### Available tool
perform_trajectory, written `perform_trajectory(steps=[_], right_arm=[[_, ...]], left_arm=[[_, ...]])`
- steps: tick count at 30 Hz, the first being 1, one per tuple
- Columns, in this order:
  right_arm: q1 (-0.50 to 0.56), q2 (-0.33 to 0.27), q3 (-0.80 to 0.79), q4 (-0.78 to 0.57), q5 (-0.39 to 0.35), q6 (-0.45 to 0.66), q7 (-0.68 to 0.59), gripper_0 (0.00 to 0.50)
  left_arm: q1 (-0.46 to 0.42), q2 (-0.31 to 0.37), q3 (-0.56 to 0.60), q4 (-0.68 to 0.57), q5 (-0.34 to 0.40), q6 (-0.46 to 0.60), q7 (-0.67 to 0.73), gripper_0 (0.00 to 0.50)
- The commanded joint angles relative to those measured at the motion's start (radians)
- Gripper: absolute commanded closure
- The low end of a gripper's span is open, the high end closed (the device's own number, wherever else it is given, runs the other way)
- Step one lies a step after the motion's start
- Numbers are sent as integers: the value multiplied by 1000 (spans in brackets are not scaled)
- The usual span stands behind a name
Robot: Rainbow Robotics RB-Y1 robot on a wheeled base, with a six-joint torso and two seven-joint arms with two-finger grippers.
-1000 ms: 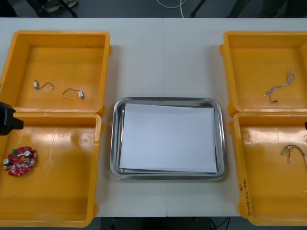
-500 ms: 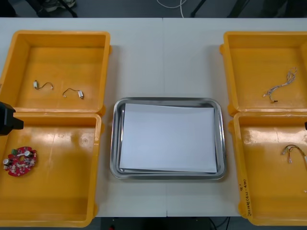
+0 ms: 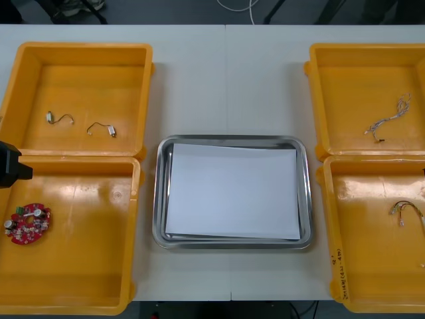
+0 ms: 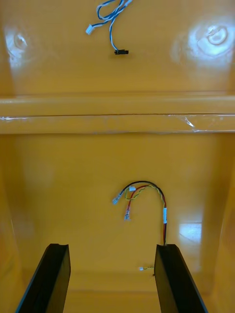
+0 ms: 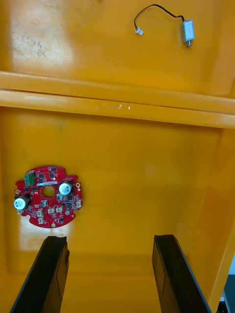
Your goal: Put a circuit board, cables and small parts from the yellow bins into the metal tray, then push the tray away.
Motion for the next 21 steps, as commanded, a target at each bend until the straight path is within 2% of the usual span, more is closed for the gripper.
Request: perform_trajectory(steps=[1,5,6,8,21], right_arm=[[-41,-99,-74,-25,2,24,-12,0],[-47,-90,-80,-57,27,50,-15,0],[-47,-89,-82,-56,33,49,-15,0],[-45,-87,-80,-56,40,46,-15,0],[1,-73,-74,-34,45,26,-7,0]], left_arm=[[-27,17,17,-9,7,6,54,0],[-27,17,17,-9,7,6,54,0],[7,-5,-3,6,5,6,52,0],[11,-13,-2,8,4,6,52,0],[14,44,-5,29,-7,6,64,0]])
